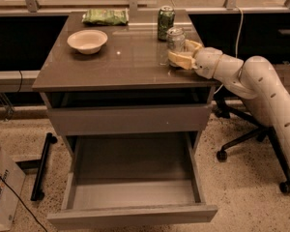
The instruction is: Pick 7up can from middle drawer and place on counter
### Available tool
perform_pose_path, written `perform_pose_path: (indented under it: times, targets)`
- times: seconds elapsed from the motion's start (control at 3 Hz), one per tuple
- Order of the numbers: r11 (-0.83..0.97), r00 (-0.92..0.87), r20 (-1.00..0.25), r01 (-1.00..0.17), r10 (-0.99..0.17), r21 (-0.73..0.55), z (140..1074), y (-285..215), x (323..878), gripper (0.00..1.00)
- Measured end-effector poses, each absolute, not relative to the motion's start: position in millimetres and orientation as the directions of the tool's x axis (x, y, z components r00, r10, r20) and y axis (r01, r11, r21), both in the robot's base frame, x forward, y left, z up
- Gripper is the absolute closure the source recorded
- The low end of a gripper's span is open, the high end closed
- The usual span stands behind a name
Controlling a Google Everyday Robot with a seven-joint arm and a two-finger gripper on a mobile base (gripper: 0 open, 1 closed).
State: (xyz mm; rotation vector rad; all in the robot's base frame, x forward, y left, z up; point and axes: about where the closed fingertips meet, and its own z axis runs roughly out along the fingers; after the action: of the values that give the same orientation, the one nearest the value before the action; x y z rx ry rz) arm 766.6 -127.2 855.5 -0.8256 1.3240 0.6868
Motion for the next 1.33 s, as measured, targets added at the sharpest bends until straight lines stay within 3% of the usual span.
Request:
perform_pose_path:
  times: [0.33,1.0,1.33]
  targets:
    - [0.554,0.13,-0.991,-0.824,-0.026,-0.122,854.8,-127.0,767.7,0.55]
    - [0.546,0.13,-0.991,-0.829,-0.024,-0.122,855.3,-119.9,768.0,0.08]
    - [0.543,0.13,-0.991,-0.831,-0.023,-0.122,855.4,-117.6,768.0,0.0]
